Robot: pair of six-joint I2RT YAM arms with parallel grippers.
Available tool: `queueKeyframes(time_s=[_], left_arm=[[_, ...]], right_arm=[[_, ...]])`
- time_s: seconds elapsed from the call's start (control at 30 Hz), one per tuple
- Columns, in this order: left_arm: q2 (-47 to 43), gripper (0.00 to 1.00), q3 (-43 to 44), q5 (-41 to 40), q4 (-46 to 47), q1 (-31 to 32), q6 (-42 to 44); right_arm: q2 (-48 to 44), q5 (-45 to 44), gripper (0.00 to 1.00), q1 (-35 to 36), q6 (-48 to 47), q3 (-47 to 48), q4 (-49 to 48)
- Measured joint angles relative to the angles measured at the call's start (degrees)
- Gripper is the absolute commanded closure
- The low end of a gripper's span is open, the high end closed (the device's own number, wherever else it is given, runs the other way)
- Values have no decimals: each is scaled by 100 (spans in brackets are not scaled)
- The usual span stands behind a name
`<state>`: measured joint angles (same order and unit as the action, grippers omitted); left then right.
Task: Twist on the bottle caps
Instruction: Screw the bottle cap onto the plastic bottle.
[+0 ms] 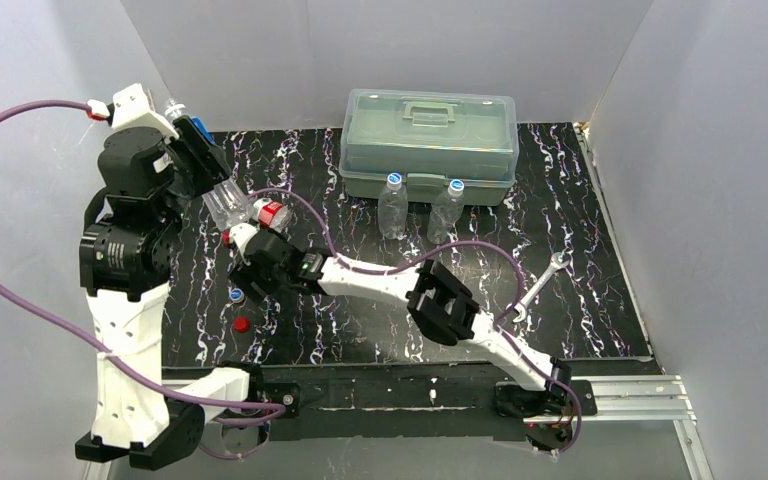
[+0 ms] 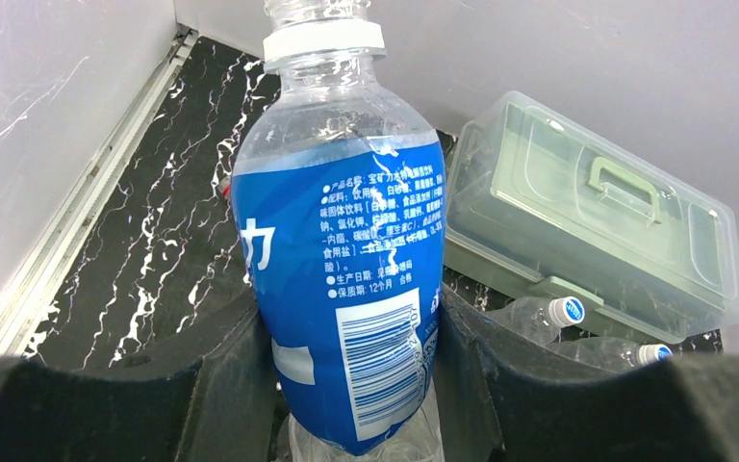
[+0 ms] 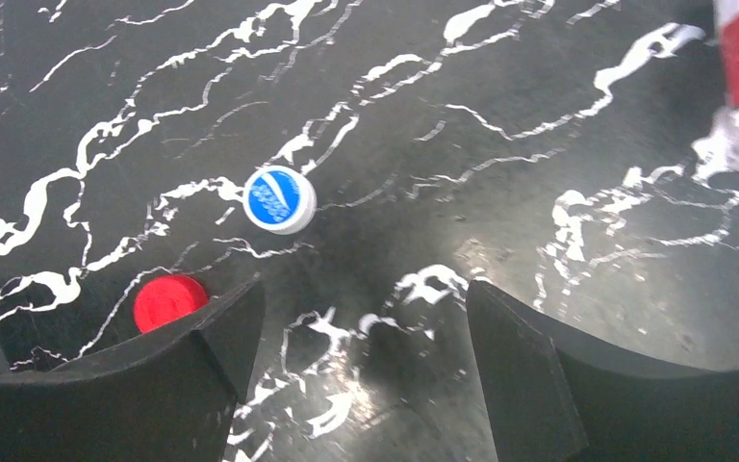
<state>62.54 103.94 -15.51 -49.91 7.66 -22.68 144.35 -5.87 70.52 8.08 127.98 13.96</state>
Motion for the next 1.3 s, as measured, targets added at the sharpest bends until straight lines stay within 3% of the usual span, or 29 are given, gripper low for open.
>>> queueKeyframes(time_s=[0.4, 1.3], left_arm=[[348, 66, 472, 7, -273, 0, -4], [133, 67, 461, 103, -413, 0, -7]], right_arm=[[562, -46, 21, 251, -214, 531, -363], [1458, -372, 32, 542, -647, 975, -1589]])
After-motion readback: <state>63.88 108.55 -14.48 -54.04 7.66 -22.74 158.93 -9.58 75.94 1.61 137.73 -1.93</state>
